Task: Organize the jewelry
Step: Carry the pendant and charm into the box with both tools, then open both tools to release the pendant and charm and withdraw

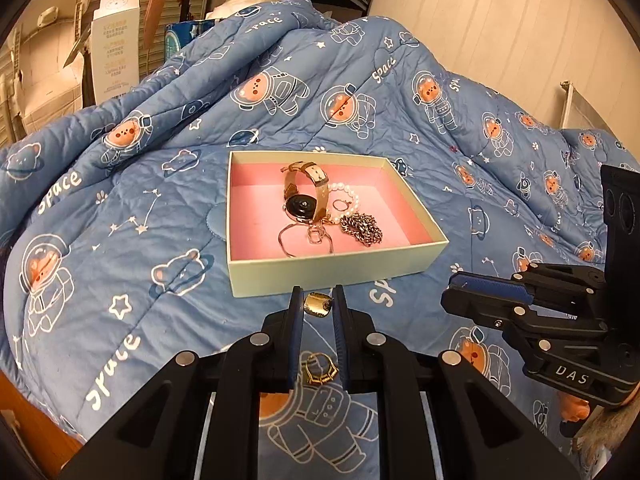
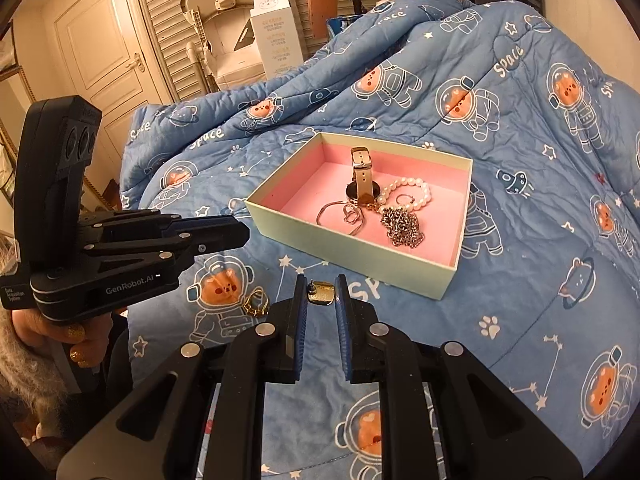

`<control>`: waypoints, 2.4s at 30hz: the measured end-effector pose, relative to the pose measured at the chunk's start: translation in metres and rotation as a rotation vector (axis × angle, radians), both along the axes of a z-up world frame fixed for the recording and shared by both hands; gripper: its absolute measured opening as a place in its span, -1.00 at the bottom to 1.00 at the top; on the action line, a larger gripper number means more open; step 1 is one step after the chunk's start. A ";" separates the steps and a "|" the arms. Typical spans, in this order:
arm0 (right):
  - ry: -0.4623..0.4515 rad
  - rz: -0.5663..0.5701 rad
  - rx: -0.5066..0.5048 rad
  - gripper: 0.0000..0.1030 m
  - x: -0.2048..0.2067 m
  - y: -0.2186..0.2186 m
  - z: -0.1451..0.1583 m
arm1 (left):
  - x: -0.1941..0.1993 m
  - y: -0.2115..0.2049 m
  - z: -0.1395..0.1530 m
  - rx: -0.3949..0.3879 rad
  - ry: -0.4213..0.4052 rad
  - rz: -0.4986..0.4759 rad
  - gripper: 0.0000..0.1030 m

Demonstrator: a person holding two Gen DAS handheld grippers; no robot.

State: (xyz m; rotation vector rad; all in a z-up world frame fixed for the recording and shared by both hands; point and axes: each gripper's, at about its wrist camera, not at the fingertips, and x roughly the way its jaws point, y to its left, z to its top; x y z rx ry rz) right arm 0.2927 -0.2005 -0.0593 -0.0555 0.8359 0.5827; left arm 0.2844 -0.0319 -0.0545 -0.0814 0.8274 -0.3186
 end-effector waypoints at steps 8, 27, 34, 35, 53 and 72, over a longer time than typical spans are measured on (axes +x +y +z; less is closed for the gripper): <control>-0.017 0.030 -0.058 -0.72 0.030 0.006 0.003 | 0.037 -0.005 0.001 0.081 0.007 -0.036 -0.73; 0.030 0.060 -0.151 -0.72 0.109 0.017 -0.019 | 0.116 -0.009 -0.027 0.089 0.174 -0.041 -0.73; 0.075 0.069 -0.176 -0.72 0.134 0.022 -0.031 | 0.128 -0.019 -0.036 0.131 0.204 -0.056 -0.73; 0.080 0.068 -0.181 -0.72 0.136 0.023 -0.032 | 0.128 -0.021 -0.037 0.138 0.208 -0.059 -0.73; 0.129 0.079 -0.237 -0.71 0.155 0.036 -0.054 | 0.127 -0.021 -0.038 0.129 0.207 -0.044 -0.47; 0.003 0.025 -0.183 0.34 0.124 0.018 -0.025 | 0.069 -0.002 0.018 0.134 -0.018 0.024 0.81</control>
